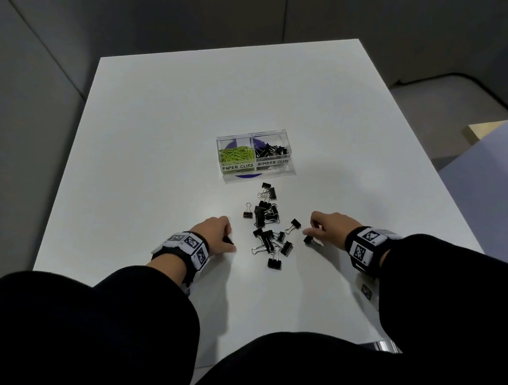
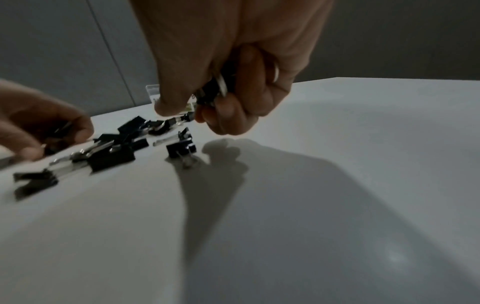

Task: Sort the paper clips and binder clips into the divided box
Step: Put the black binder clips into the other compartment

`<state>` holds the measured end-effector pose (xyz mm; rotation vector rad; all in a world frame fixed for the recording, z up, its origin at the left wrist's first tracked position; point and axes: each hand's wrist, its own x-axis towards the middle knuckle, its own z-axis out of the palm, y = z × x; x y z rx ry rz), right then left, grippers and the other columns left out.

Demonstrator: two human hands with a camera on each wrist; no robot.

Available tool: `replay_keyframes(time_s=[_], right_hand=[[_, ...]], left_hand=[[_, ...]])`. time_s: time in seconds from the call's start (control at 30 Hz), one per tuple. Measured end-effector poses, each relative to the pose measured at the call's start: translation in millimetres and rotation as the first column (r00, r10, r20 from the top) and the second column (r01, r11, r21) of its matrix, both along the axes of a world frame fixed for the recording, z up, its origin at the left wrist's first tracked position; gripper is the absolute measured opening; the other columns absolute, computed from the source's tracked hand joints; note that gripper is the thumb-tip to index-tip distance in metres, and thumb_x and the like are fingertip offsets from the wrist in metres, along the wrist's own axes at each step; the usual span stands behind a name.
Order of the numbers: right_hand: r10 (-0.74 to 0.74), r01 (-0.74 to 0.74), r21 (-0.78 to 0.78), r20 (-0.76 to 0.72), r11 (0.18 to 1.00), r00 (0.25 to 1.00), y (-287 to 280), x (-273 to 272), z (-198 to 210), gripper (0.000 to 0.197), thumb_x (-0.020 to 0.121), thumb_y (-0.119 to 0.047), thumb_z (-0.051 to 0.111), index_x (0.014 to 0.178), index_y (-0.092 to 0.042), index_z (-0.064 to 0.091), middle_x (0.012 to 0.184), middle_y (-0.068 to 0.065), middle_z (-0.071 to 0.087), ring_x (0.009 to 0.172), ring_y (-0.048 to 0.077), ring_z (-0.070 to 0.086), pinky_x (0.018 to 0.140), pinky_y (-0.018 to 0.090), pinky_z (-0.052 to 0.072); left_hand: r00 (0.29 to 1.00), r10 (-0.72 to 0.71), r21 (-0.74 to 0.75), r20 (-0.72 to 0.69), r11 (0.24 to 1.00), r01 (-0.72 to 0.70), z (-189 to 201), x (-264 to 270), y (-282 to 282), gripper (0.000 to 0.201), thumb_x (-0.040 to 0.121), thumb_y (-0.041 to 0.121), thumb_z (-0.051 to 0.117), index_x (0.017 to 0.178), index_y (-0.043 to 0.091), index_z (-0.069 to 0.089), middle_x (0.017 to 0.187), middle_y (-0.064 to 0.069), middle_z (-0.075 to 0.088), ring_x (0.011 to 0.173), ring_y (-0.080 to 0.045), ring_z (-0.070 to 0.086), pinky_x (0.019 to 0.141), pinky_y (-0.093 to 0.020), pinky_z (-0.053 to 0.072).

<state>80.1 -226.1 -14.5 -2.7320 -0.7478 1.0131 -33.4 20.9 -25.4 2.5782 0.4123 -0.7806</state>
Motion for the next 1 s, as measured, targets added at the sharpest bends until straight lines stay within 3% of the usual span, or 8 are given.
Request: replay_keyframes(time_s=[0.13,0.2,0.37,0.53,0.7,0.87,0.93,1.0], right_hand=[[0.026,-0.026,-0.019,0.005,0.999,1.0,-4.6,-8.7,-4.3,0.037,0.085,-0.045,0.06,0.095,-0.013,0.044,0.103,0.014,0.065,0.086,0.027,0.056,0.07,0.031,0.037],[0.028,-0.028,-0.024,0.024,0.999,0.999,-3.9,-10.0,-5.7,0.045,0.082,-0.044,0.063,0.106,-0.009,0.047,0.106,0.014,0.063,0.092,0.029,0.057,0.071,0.031,0.038],[0.03,-0.025,-0.062,0.073,0.998,0.997,3.3,-12.6,-9.7,0.039,0.089,-0.035,0.054,0.113,-0.005,0.045,0.112,0.017,0.06,0.102,0.032,0.058,0.073,0.033,0.039],[0.076,-0.072,-0.097,0.034,0.993,0.997,9.7,-8.8,-9.7,0.025,0.087,-0.023,0.051,0.103,-0.006,0.044,0.112,0.017,0.059,0.09,0.03,0.055,0.071,0.032,0.04],[0.11,-0.108,-0.099,0.021,0.989,0.994,14.1,1.3,-9.2,0.028,0.084,-0.022,0.054,0.106,-0.006,0.046,0.11,0.015,0.059,0.085,0.027,0.052,0.07,0.032,0.04],[0.098,-0.102,0.053,0.067,0.993,0.993,32.7,27.7,9.5,0.018,0.086,-0.019,0.057,0.094,-0.011,0.043,0.094,0.009,0.057,0.08,0.023,0.051,0.057,0.022,0.035],[0.079,-0.095,0.141,0.117,0.985,0.99,47.6,46.1,23.1,0.018,0.087,-0.018,0.056,0.092,-0.014,0.039,0.09,0.004,0.053,0.078,0.02,0.05,0.054,0.017,0.032],[0.051,-0.088,0.221,0.167,0.971,0.985,64.4,65.0,36.4,0.018,0.087,-0.016,0.056,0.094,-0.013,0.041,0.09,0.004,0.052,0.077,0.021,0.049,0.056,0.021,0.033]], left_hand=[[1.0,-0.002,0.003,0.022,1.0,0.002,-0.2,-2.9,-1.4,0.032,0.082,0.031,0.068,0.101,0.009,0.054,0.115,-0.012,0.058,0.103,-0.028,0.057,0.083,-0.032,0.046],[0.999,0.006,-0.01,0.038,1.0,-0.006,0.0,-3.0,-1.3,0.034,0.081,0.028,0.068,0.104,0.006,0.055,0.116,-0.013,0.057,0.104,-0.028,0.056,0.085,-0.032,0.045],[0.998,0.013,-0.016,0.066,1.0,-0.012,0.2,-4.3,-2.2,0.029,0.085,0.022,0.057,0.11,0.007,0.055,0.12,-0.014,0.052,0.103,-0.029,0.058,0.089,-0.032,0.045],[0.999,0.009,-0.022,0.031,1.0,-0.008,2.2,1.4,-4.7,0.028,0.09,0.011,0.046,0.117,0.008,0.053,0.125,-0.013,0.047,0.107,-0.03,0.056,0.093,-0.031,0.043],[0.999,0.007,-0.061,0.042,0.998,-0.005,9.2,13.5,1.5,0.037,0.091,0.007,0.042,0.128,0.011,0.046,0.126,-0.016,0.053,0.112,-0.029,0.054,0.093,-0.033,0.041],[0.986,0.044,-0.107,0.162,0.994,-0.026,24.0,34.4,7.1,0.039,0.095,0.007,0.039,0.133,0.015,0.042,0.128,-0.012,0.057,0.113,-0.027,0.056,0.096,-0.036,0.044],[0.974,0.068,-0.13,0.215,0.991,-0.041,33.4,48.2,9.0,0.04,0.097,0.007,0.038,0.136,0.017,0.039,0.127,-0.011,0.058,0.11,-0.026,0.058,0.092,-0.034,0.046],[0.96,0.103,-0.158,0.259,0.985,-0.063,42.8,64.3,10.9,0.043,0.097,0.006,0.036,0.139,0.017,0.036,0.126,-0.012,0.059,0.108,-0.026,0.059,0.085,-0.031,0.045]])
